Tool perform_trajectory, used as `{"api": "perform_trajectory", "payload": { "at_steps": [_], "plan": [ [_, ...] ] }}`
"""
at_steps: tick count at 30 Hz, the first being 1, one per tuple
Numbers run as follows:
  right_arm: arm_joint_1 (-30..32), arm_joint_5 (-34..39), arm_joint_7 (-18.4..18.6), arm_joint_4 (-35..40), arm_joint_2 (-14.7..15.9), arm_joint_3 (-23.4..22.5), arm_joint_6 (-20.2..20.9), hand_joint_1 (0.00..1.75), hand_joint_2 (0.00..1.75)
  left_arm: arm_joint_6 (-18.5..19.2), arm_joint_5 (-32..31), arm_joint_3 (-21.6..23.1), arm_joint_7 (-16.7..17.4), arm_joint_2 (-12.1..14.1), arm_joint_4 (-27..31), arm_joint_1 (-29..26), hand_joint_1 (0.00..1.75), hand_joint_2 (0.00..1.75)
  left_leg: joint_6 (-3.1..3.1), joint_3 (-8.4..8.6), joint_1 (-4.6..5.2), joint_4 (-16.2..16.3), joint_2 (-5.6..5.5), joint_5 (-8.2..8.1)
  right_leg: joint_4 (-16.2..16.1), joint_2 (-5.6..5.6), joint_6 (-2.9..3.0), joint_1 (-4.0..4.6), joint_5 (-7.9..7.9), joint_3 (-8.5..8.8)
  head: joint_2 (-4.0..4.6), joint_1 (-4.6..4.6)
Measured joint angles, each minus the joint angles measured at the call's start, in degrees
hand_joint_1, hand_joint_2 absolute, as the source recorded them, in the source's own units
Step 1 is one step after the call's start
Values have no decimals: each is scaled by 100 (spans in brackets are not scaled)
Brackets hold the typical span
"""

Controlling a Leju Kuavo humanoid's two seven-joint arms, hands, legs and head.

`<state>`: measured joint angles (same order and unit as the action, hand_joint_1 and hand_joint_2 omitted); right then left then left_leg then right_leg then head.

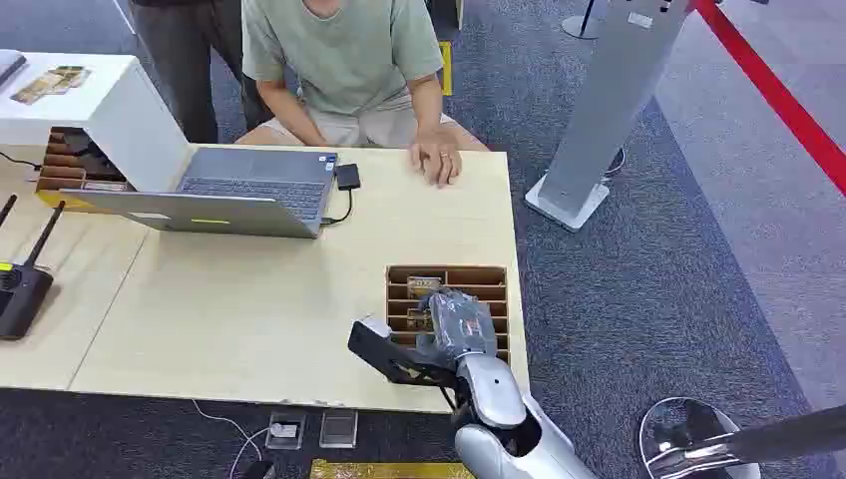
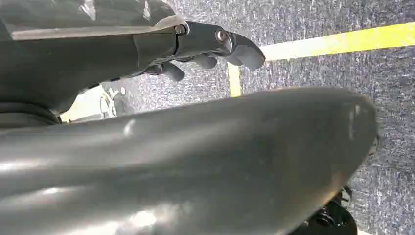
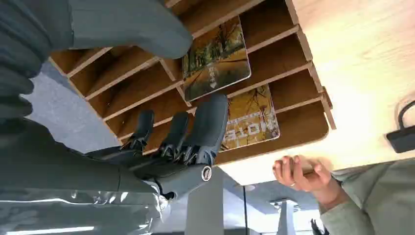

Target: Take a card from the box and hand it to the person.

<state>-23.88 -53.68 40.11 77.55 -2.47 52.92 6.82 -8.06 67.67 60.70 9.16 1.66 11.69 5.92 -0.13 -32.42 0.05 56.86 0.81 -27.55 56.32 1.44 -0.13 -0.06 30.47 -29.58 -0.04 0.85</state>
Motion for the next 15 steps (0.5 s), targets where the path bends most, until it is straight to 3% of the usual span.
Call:
{"api": "perform_trajectory", "payload": {
  "at_steps": [2,15],
  "plan": [
    [4,0,0,-11,0,2,0,84,175,0,-2,0,0,0,0,0,0,0,0,0,0,0,0,0,0,0,0,0,0,0,0,0],
    [8,63,0,-105,4,0,-28,79,175,0,-61,15,2,-4,0,0,0,0,0,0,0,0,0,0,0,0,0,0,0,0,2,0]
  ]
}}
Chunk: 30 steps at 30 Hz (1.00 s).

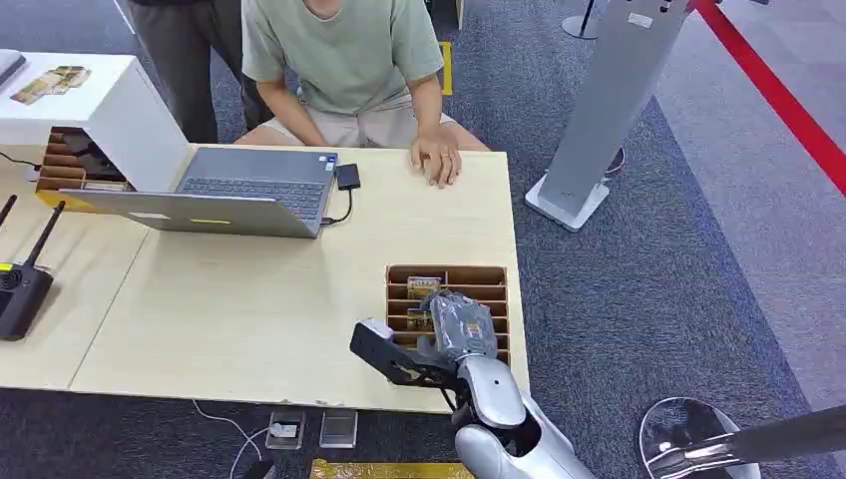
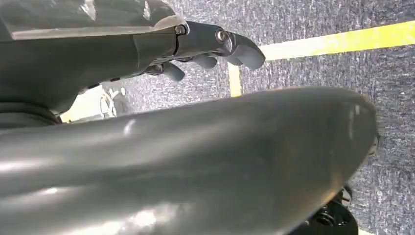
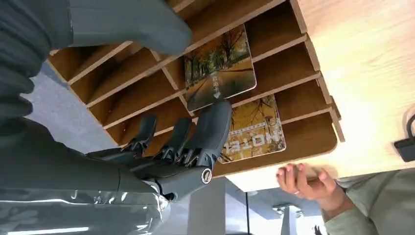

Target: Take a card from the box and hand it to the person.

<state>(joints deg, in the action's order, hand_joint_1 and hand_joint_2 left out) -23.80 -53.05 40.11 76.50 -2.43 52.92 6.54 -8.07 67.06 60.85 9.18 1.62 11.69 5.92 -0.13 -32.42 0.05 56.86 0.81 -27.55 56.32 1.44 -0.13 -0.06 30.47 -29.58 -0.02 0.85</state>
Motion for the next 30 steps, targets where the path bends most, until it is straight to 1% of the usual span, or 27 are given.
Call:
{"api": "perform_trajectory", "payload": {
  "at_steps": [1,8,10,20,21,22,23,24,25,30],
  "plan": [
    [0,7,0,-11,0,0,-2,75,175,0,-2,2,0,-2,0,0,0,0,0,0,0,0,0,0,0,0,0,0,0,0,0,0],
    [0,9,0,-50,0,0,-5,72,175,0,-4,2,0,-13,0,0,0,0,0,0,0,0,0,0,0,0,0,0,0,0,-2,0],
    [0,18,0,-70,0,2,-7,66,175,0,-4,4,0,-15,0,0,0,0,0,0,0,0,0,0,0,0,0,0,0,0,-2,0],
    [0,74,0,-94,0,13,-7,68,175,2,-4,2,0,-20,0,0,0,0,0,0,0,0,0,0,0,0,0,0,0,0,-2,0],
    [0,74,0,-98,0,17,-7,80,175,4,-4,2,-2,-20,0,0,0,0,0,0,0,0,0,0,0,0,0,0,0,0,0,0],
    [0,74,0,-98,0,17,-7,86,175,11,-4,2,-2,-20,0,0,0,0,0,0,0,0,0,0,0,0,0,0,0,0,0,0],
    [0,72,0,-103,0,17,-7,86,175,17,-4,2,-2,-20,0,0,0,0,0,0,0,0,0,0,0,0,0,0,0,0,-2,0],
    [1,70,0,-105,0,20,-4,94,175,17,-4,4,-2,-20,0,0,0,0,0,0,0,0,0,0,0,0,0,0,0,0,0,0],
    [1,70,0,-107,0,20,0,106,175,17,-4,2,-2,-20,0,0,0,0,0,0,0,0,0,0,0,0,0,0,0,0,0,0],
    [1,57,0,-114,0,20,2,110,175,17,-4,2,-2,-20,0,0,0,0,0,0,0,0,0,0,0,0,0,0,0,0,0,0]
  ]
}}
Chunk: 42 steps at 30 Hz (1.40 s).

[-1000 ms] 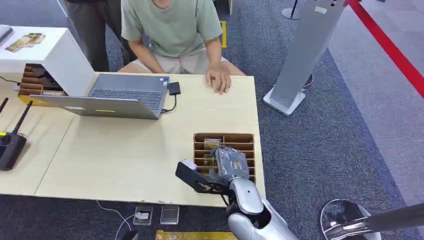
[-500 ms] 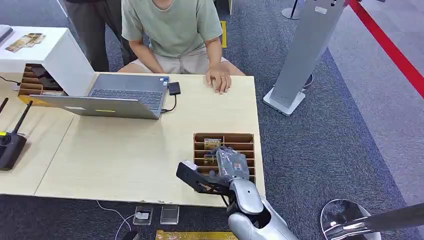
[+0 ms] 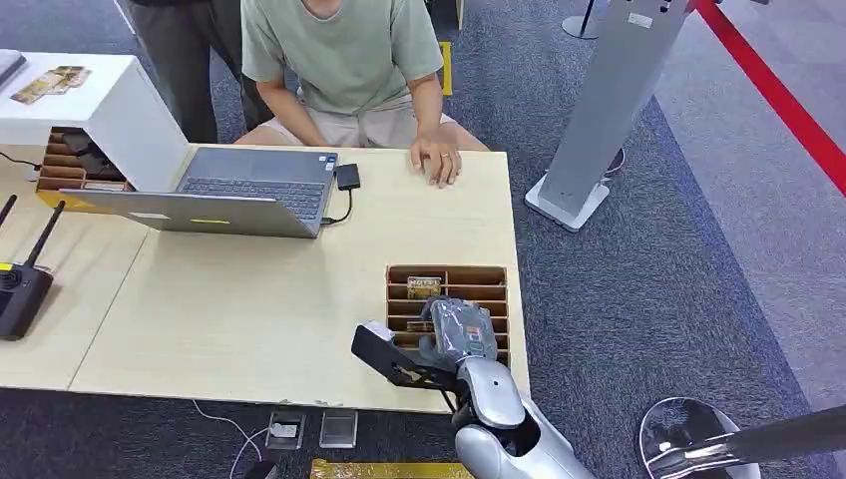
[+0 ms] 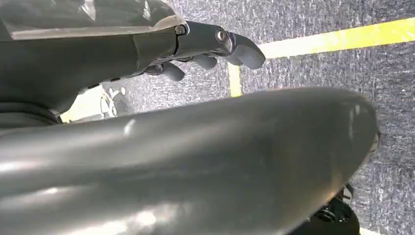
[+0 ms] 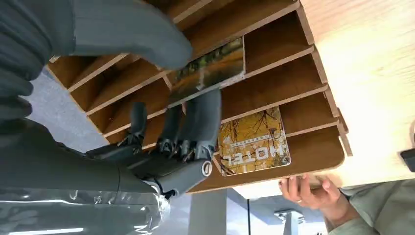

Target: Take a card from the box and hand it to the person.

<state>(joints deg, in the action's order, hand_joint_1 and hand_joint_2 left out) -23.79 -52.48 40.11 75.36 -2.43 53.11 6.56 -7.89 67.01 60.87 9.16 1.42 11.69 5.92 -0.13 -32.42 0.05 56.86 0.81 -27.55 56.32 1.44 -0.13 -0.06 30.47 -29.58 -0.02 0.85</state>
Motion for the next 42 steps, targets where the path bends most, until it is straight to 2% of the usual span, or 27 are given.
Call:
{"api": "perform_trajectory", "payload": {
  "at_steps": [11,15,16,17,18,19,20,37,42],
  "plan": [
    [-8,144,0,-17,-2,22,-18,108,175,-22,28,0,9,0,0,0,0,0,0,0,0,0,0,0,0,0,0,0,0,0,-2,0],
    [-12,173,0,-24,-2,37,-33,115,175,-35,33,0,9,0,0,0,0,0,0,0,0,0,0,0,0,0,0,0,0,0,-2,0],
    [-12,179,0,-24,-2,39,-33,120,175,-35,31,0,9,0,0,0,0,0,0,0,0,0,0,0,0,0,0,0,0,0,0,0],
    [-12,206,0,-24,-2,42,-35,148,175,-35,31,0,9,0,0,0,0,0,0,0,0,0,0,0,0,0,0,0,0,0,0,-2],
    [-13,208,0,-24,-2,44,-39,148,175,-35,33,0,9,0,0,0,0,0,0,0,0,0,0,0,0,0,0,0,0,0,0,0],
    [-17,208,0,-24,-2,44,-55,166,175,-37,31,0,9,0,0,0,0,0,0,0,0,0,0,0,0,0,0,0,0,0,0,0],
    [-28,212,0,-26,-2,44,-68,175,175,-37,33,0,9,0,0,0,0,0,0,0,0,0,0,0,0,0,0,0,0,0,0,0],
    [-37,212,-20,-39,0,52,-245,175,175,-120,72,0,-33,0,0,0,0,0,0,0,0,0,0,0,0,0,0,0,0,0,0,0],
    [-40,120,-346,-33,0,59,-612,175,175,-120,83,0,-42,0,0,0,0,0,0,0,0,0,0,0,0,0,0,0,0,0,0,0]
  ]
}}
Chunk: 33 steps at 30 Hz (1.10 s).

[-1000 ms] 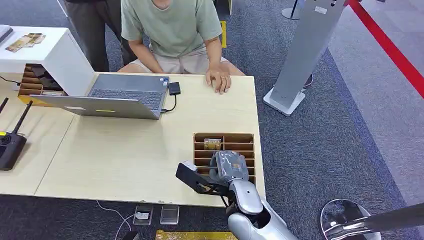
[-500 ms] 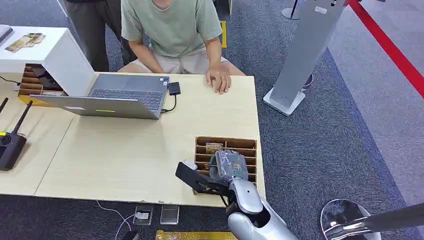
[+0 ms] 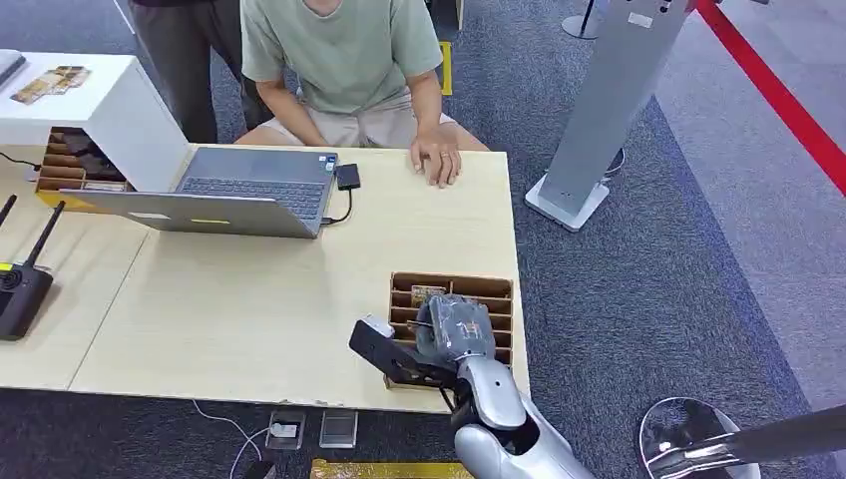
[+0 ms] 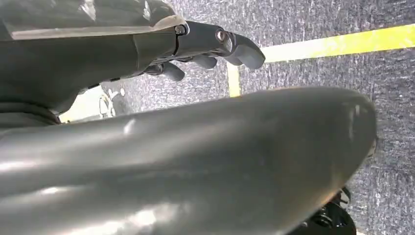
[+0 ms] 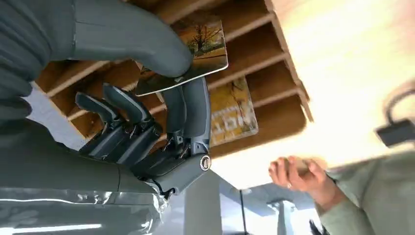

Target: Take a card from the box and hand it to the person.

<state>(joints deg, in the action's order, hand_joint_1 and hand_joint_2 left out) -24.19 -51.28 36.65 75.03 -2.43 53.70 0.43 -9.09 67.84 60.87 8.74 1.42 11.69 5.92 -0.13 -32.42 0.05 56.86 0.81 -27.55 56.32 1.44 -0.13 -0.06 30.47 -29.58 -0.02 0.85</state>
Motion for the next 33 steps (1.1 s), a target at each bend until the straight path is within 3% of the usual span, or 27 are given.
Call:
{"api": "perform_trajectory", "payload": {
  "at_steps": [5,17,22,26,30,33],
  "plan": [
    [-35,-194,-570,179,9,31,-334,175,175,0,9,0,-74,0,0,0,0,0,0,1,0,0,0,0,0,0,0,0,0,0,0,0],
    [-23,-642,-1121,1747,374,2,-896,175,175,15,44,0,-162,0,0,-9,0,0,0,1,0,2,0,0,-1,0,0,0,0,0,0,0],
    [-152,-446,-1368,1853,461,-37,-968,175,175,72,0,0,-186,2,0,-7,0,0,0,0,0,1,0,0,0,0,0,0,-1,3,0,-2],
    [-756,-190,-1902,1208,347,-22,-992,175,175,168,-79,0,-243,2,0,4,0,0,0,1,0,1,0,6,2,-1,-1,0,-3,3,0,-2],
    [-1555,259,-2391,-28,21,-15,-1193,175,175,251,-206,9,-299,4,0,5,0,0,1,0,0,1,-3,8,6,1,-1,0,-5,2,0,4],
    [-2116,344,-2432,-1035,-182,-7,-1283,175,175,271,-280,28,-299,11,0,3,0,0,1,-1,0,2,-4,9,7,2,-2,0,-5,2,0,7]
  ]
}}
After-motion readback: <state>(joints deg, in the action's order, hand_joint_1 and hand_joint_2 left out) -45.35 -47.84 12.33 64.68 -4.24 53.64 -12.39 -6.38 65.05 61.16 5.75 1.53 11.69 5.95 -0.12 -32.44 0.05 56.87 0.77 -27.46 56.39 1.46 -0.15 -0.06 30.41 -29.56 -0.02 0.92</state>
